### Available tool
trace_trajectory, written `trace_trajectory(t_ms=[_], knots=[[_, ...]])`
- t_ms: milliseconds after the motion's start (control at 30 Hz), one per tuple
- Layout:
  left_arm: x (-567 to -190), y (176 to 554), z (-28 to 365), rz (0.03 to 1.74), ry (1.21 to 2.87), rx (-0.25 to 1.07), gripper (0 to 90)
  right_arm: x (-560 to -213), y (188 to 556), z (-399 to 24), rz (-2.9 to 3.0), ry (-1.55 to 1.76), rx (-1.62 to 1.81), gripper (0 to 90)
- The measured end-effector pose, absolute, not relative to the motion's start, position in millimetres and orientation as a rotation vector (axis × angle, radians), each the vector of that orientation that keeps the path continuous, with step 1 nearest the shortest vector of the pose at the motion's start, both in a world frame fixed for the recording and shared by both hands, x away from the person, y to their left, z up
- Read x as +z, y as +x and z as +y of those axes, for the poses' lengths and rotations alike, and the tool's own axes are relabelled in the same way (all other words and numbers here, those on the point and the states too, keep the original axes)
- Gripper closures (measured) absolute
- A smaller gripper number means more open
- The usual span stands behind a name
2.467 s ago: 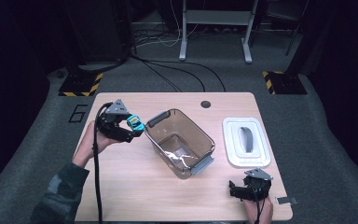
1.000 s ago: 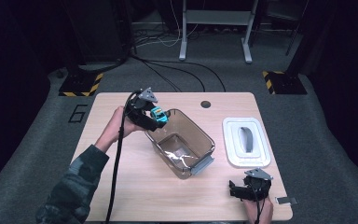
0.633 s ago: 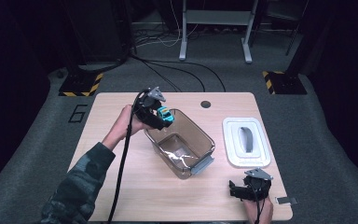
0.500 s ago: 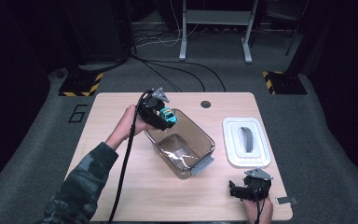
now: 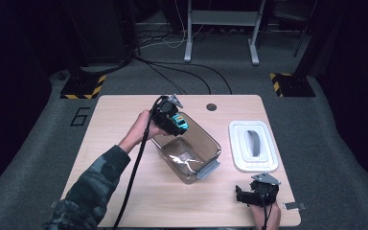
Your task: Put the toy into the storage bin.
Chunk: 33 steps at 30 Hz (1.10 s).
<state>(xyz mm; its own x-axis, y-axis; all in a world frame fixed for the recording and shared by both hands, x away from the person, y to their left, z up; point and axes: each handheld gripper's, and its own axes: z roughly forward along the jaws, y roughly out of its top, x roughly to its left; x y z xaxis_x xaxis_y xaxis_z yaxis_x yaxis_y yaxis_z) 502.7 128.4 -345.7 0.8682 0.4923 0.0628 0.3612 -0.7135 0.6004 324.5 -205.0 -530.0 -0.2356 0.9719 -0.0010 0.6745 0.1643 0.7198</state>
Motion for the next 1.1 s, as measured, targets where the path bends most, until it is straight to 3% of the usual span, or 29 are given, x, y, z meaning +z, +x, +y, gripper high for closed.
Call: trace_trajectory(t_ms=[1100], knots=[[-382,520,97,0.757,2.515,0.203,24.7,-530,325,-205,1.977,1.556,0.840,0.2]])
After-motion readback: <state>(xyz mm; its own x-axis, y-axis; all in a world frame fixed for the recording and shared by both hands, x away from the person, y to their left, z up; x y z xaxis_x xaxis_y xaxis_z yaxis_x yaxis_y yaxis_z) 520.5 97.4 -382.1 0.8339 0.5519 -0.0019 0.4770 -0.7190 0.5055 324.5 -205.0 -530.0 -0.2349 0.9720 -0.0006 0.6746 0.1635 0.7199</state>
